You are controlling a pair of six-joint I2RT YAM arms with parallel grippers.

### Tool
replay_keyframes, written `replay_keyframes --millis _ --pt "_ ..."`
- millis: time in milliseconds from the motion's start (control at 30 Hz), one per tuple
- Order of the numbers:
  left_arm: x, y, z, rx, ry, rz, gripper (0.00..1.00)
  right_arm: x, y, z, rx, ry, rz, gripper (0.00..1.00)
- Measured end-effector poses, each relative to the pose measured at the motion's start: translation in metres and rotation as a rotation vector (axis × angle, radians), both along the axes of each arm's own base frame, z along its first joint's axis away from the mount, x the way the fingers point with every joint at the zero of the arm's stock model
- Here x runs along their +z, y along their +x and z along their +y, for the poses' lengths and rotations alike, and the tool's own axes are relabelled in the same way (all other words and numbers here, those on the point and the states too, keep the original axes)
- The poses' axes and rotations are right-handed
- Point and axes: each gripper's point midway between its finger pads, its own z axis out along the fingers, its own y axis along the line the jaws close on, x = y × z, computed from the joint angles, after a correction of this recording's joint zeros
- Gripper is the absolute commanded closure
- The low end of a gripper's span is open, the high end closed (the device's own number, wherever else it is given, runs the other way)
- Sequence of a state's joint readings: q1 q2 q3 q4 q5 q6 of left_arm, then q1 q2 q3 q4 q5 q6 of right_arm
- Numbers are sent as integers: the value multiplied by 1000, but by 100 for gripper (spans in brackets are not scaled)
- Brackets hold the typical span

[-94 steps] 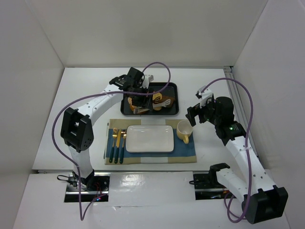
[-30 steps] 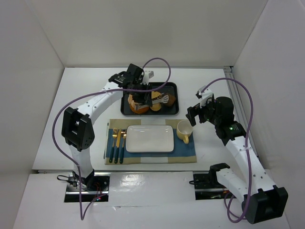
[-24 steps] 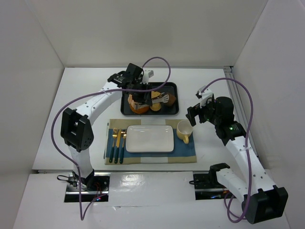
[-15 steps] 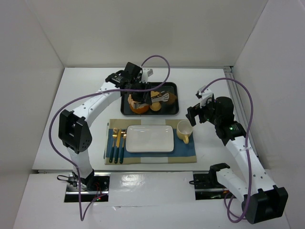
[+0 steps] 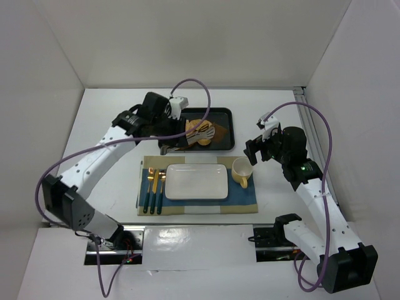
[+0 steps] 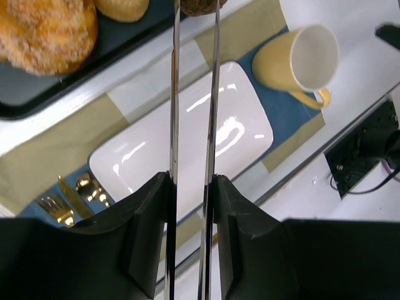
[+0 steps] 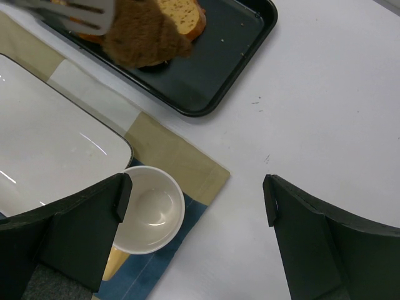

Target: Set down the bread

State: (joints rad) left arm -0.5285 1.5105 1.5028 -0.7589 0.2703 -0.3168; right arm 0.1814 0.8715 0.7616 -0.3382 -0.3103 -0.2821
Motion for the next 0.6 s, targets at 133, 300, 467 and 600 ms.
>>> replay_keyframes --millis 133,300,467,600 --pt "4 -35 18 -6 -6 -17 100 0 0 0 0 0 0 0" --pt "-2 -75 33 -27 -6 -13 100 0 0 0 0 0 0 0" --pt "-27 -112 43 -50 12 53 100 0 0 0 0 0 0 0" --pt "-42 -137 47 -79 32 106 100 0 0 0 0 0 0 0"
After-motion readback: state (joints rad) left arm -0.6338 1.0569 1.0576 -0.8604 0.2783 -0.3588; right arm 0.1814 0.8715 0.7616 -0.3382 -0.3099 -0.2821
